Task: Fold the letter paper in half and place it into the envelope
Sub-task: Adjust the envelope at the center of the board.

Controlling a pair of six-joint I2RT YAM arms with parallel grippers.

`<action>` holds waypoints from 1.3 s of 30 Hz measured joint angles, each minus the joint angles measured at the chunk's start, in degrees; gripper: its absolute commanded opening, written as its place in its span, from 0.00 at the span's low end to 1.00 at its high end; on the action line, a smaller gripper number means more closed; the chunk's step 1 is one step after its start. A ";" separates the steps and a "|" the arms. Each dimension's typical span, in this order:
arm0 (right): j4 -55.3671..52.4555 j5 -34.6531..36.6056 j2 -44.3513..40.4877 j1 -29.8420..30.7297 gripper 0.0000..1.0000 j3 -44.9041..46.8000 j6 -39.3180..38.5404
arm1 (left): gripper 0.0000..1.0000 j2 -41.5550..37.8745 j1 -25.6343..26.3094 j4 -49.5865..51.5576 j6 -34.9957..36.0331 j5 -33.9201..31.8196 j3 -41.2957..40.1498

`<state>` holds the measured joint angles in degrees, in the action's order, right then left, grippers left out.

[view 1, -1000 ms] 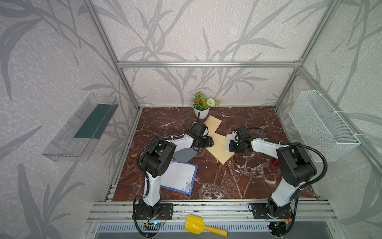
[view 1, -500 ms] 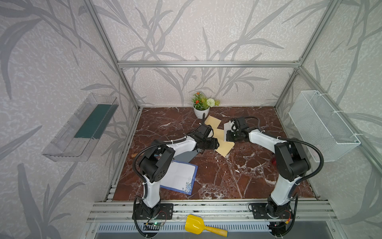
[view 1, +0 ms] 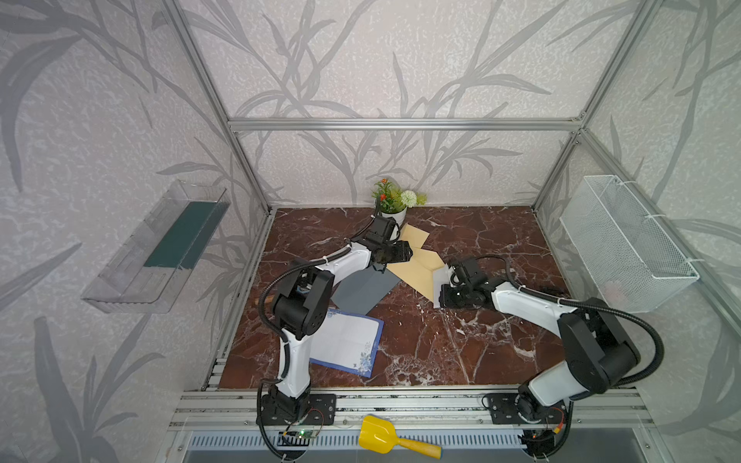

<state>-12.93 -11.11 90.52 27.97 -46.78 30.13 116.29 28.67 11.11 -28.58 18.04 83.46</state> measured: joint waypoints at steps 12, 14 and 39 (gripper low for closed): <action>1.73 -0.20 4.74 -10.25 0.00 -0.57 -2.45 | 0.65 1.60 0.31 1.75 1.31 1.38 1.05; 0.31 1.14 5.68 -11.91 0.00 -2.51 -4.59 | 0.65 2.62 0.31 2.54 1.97 1.40 3.65; -2.32 -4.22 3.93 -9.42 0.00 -5.70 -7.43 | 0.62 26.58 0.35 24.68 22.71 -1.36 45.29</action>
<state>-15.25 -15.33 94.45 18.55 -52.49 22.70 142.87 29.02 35.79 -5.87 16.69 128.75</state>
